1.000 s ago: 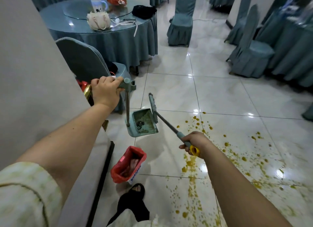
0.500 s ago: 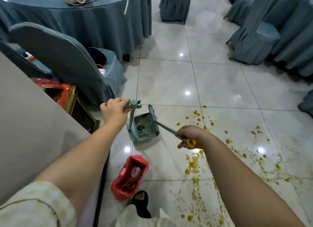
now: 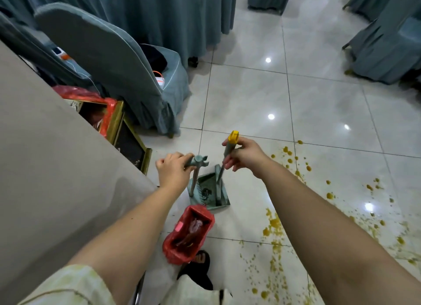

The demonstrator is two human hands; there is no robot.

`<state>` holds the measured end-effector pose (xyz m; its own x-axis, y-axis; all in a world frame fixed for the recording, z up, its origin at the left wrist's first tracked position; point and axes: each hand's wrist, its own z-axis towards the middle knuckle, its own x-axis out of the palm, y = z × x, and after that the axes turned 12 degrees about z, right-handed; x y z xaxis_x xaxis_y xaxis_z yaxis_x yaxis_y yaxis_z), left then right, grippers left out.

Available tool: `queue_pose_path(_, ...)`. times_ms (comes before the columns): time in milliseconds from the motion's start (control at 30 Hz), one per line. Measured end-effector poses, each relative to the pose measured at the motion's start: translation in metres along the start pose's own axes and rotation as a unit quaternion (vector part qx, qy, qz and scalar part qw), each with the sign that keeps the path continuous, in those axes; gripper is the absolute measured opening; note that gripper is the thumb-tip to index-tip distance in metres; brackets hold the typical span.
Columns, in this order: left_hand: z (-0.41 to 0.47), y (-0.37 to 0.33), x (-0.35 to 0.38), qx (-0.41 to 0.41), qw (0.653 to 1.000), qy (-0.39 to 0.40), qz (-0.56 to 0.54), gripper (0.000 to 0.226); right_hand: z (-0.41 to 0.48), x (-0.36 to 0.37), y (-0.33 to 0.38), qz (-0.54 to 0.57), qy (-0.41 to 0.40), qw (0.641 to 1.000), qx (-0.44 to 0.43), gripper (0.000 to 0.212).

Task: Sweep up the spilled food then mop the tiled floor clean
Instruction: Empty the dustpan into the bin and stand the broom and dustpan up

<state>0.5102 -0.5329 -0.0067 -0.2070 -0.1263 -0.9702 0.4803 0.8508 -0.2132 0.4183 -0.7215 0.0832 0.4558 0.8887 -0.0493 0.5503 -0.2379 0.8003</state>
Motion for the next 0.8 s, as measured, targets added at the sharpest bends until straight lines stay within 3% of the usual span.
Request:
queue_pose_path(167,-0.014,0.007,0.017,0.003,0.999,0.037,-0.016,0.035,0.012,0.011,-0.011,-0.121,-0.03,0.988,-0.093,0.017)
queue_pose_path(367,-0.014,0.01,0.02,0.028,0.998,0.046,-0.016,0.038,0.011,0.018,-0.014,-0.294,-0.006,0.943,-0.154,0.012)
queue_pose_path(633,0.004,-0.001,0.006,0.013,0.991,0.126,-0.037,0.03,-0.007,0.006,-0.008,-0.255,0.007,0.945,-0.204,0.016)
queue_pose_path(800,0.013,0.005,0.008,0.06,0.988,0.141,-0.009,0.034,-0.006,0.015,0.002,-0.197,-0.008,0.956,-0.217,0.018)
